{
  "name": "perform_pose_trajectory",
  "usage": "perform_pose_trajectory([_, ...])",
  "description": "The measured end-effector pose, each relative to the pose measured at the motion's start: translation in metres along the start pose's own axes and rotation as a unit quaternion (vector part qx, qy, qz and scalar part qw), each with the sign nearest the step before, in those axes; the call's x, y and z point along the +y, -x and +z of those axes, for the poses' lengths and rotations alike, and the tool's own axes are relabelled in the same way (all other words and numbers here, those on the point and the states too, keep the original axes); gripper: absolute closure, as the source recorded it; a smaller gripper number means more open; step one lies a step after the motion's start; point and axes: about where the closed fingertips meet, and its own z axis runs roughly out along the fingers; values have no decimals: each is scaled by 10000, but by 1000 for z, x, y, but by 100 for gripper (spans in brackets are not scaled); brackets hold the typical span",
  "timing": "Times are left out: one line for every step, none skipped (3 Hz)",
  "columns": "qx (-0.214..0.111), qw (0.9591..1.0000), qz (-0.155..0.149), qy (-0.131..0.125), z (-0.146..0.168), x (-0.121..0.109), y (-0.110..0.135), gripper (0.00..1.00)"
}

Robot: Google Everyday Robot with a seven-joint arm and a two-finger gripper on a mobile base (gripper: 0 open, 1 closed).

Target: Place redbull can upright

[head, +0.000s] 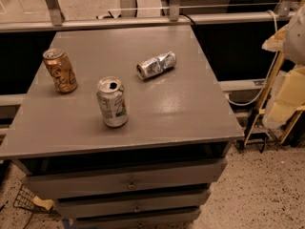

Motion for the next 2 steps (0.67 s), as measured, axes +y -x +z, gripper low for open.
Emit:
perform_pose_trajectory([0, 10000, 0, 0, 0, 0, 0, 0])
perform_pose_trajectory([-27, 9990, -444, 105, 11, -17, 18, 0])
